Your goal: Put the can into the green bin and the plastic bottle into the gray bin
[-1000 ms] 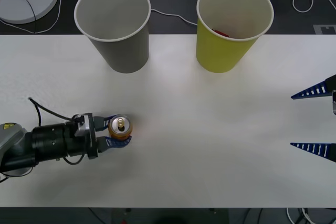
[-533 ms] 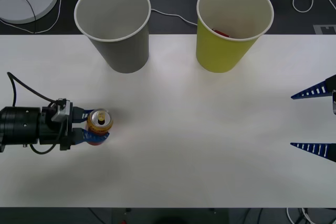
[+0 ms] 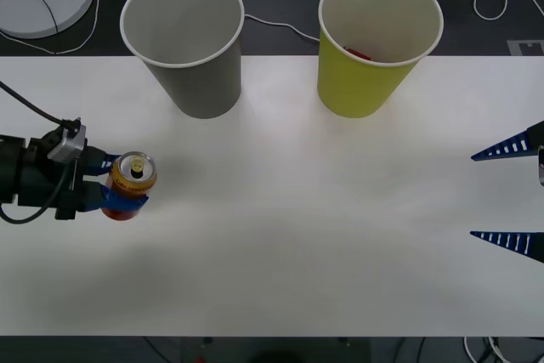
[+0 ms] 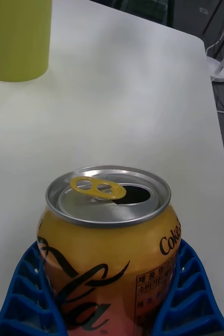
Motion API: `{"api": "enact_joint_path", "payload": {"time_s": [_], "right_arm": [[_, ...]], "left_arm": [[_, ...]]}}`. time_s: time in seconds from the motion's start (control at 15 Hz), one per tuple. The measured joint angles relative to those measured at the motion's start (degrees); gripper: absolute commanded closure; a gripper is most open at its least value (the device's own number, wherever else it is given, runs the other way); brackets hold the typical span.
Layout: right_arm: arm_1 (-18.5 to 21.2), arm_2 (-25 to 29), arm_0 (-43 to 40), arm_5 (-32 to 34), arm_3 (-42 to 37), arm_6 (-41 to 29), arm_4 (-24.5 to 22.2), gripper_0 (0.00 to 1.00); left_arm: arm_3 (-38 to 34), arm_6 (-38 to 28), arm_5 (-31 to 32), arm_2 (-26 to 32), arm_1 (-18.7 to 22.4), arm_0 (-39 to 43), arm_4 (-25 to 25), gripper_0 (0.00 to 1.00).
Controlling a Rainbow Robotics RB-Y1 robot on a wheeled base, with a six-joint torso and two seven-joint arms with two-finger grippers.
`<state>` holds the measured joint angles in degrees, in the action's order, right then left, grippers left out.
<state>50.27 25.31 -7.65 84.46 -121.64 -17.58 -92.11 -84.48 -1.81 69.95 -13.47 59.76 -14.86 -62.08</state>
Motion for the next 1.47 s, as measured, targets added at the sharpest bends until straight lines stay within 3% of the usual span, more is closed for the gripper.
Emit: {"api": "enact_joint_path", "payload": {"time_s": [0.2,0.47,0.87,1.07,1.47], "right_arm": [[0.0,0.0,0.0,0.0,0.0,0.0,0.0,0.0],[0.0,0.0,0.0,0.0,0.0,0.0,0.0,0.0],[0.0,0.0,0.0,0.0,0.0,0.0,0.0,0.0],[0.0,0.0,0.0,0.0,0.0,0.0,0.0,0.0],[0.0,0.0,0.0,0.0,0.0,0.0,0.0,0.0]], "left_arm": [[-1.7,-7.2,2.4,5.3,0.1,0.0,-3.2,1.0],[-11.1,-22.3,2.2,10.8,1.0,0.0,-11.3,1.0],[-26.8,-42.9,3.1,12.9,4.5,-2.9,-17.8,1.0],[-27.9,-52.0,7.3,9.1,4.1,-12.3,-19.1,1.0],[-22.9,-66.1,7.7,-8.7,3.9,-37.0,-19.3,1.0]]}}
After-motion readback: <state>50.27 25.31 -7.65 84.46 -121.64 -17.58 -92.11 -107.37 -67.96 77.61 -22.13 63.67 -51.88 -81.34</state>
